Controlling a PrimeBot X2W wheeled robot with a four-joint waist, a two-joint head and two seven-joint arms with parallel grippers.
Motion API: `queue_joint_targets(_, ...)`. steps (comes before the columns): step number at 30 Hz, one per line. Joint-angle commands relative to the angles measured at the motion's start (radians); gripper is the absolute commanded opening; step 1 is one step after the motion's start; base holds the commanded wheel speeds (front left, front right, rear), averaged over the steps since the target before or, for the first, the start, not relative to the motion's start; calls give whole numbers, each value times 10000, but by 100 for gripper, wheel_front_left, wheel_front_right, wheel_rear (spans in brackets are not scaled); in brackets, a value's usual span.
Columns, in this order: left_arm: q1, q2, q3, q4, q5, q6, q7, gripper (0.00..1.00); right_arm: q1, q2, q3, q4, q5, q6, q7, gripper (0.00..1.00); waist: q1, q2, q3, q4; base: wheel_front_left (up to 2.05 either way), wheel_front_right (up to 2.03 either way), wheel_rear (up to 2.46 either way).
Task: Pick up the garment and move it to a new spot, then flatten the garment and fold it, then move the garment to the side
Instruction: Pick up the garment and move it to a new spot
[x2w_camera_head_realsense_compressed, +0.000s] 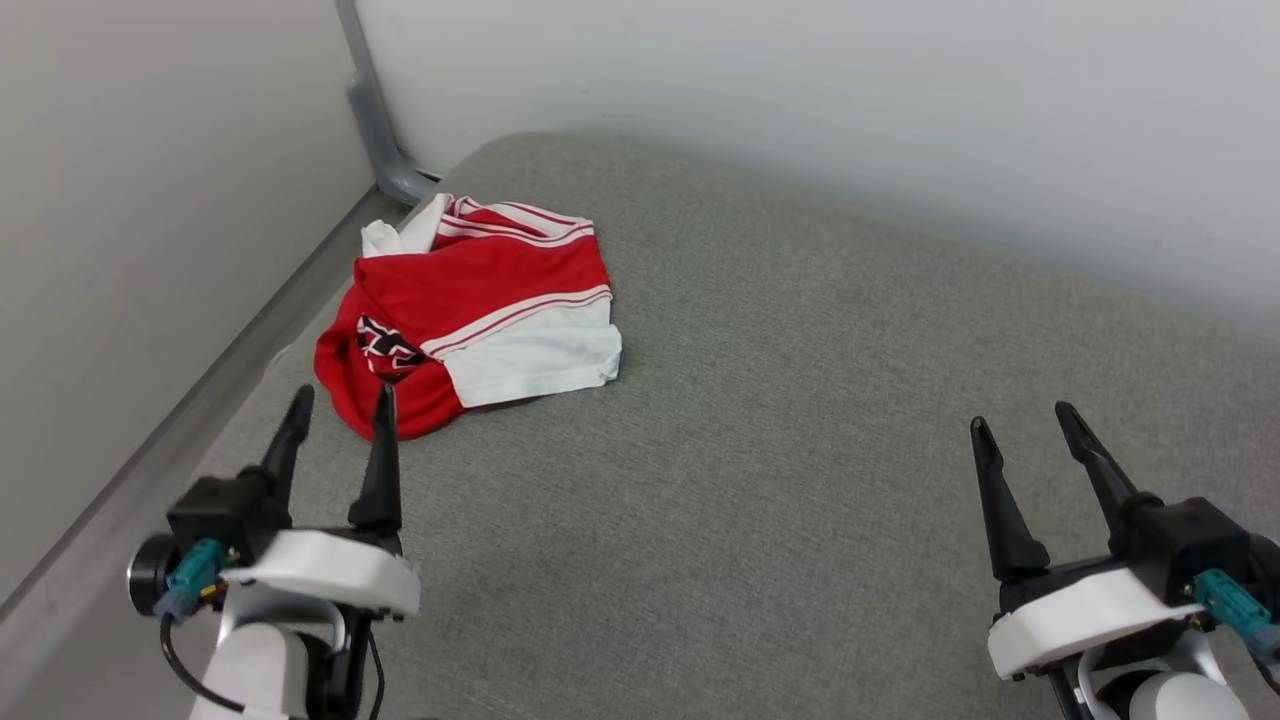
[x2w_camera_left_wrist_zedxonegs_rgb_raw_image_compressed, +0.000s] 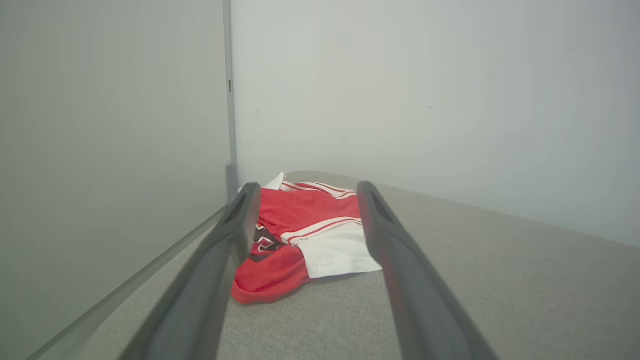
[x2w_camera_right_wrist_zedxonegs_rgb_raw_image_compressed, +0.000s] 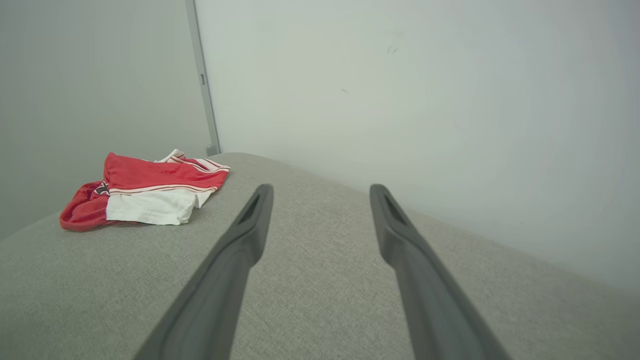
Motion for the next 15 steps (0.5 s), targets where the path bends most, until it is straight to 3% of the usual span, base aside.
queue_joint_targets(1, -432, 107, 126, 200, -26, 59, -27, 100, -188, 3, 1, -115, -114, -5, 92, 100, 0, 0, 455, -327, 0, 0, 0)
queue_joint_targets(8, -2299, 456, 398, 1210, -488, 46, 275, 100, -685, 5, 76, -527, -498, -3, 385, 100, 0, 0, 1371, -977, 0, 0, 0)
queue_joint_targets(15, -4408, 1625, 440, 2122, -1335, 10, 1996, 100, -1182, 5, 74, -931, -714, -3, 539, 100, 0, 0, 2334, -1715, 0, 0, 0)
